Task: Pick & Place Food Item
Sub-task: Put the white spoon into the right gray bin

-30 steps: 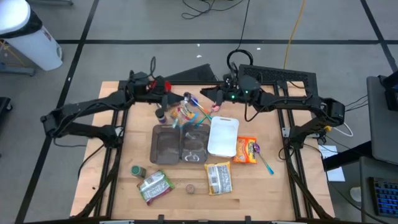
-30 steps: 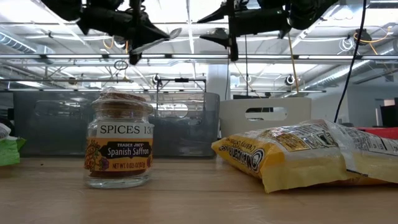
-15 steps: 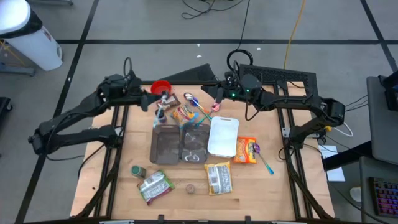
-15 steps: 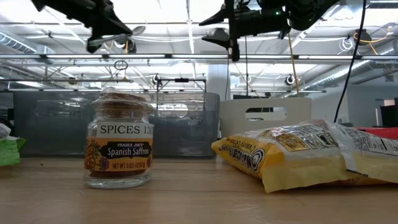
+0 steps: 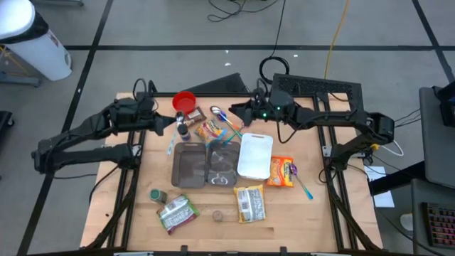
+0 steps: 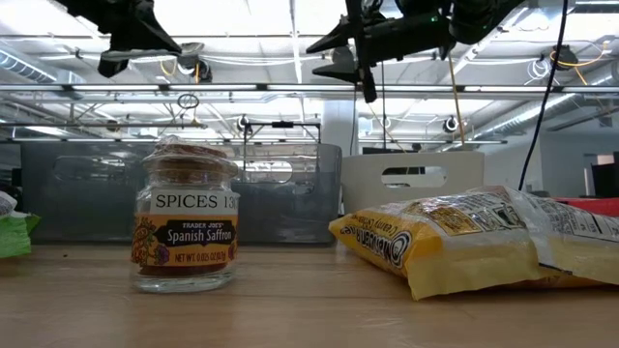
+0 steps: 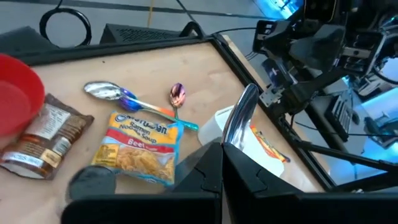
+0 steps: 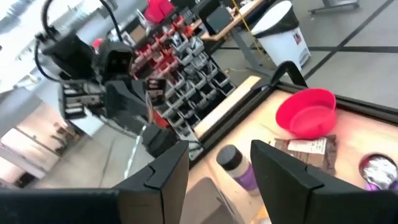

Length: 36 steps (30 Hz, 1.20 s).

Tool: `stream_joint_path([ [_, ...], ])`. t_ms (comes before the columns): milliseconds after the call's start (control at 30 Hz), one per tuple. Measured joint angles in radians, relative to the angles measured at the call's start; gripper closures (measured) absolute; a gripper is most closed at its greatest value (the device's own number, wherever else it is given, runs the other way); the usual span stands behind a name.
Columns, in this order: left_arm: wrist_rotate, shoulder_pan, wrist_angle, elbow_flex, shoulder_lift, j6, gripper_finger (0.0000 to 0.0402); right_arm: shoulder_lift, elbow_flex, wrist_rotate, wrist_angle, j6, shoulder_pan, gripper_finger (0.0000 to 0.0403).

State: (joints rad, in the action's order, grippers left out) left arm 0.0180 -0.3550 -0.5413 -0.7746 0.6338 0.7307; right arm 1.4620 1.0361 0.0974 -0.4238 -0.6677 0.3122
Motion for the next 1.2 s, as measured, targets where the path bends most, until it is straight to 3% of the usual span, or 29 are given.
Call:
stream_joint_path([
  [233,-0.175,0.211,0.183,0.146,0.001,0.190,0.0399,-0.028,-0.128,-0.001,-0.150,-0.029,-0.016,0.0240],
  [367,-0.336,0.335,0.360,0.208,0.024,0.281,0.0399,-0.088,-0.273,-0.002,-0.311,-0.094,-0.015,0.0240],
  [533,-0.507,0.452,0.454,0.213,0.121,0.364,0.0399,-0.216,-0.464,0.003,-0.464,-0.163,-0.013,0.0239],
  [833,-0.546,0.521,0.703,0.182,0.418,0.481,0.0400,-0.462,-0.726,0.001,-0.512,-0.241,-0.092,0.0239],
  [1067,-0.514,0.526,0.663,-0.022,0.641,0.465,0.0400,-0.546,-0.831,-0.024,-0.529,-0.290,-0.131,0.0239],
  [1200,-0.501,0.522,0.556,-0.128,0.731,0.482,0.0400,-0.555,-0.841,-0.019,-0.533,-0.293,-0.131,0.0239],
])
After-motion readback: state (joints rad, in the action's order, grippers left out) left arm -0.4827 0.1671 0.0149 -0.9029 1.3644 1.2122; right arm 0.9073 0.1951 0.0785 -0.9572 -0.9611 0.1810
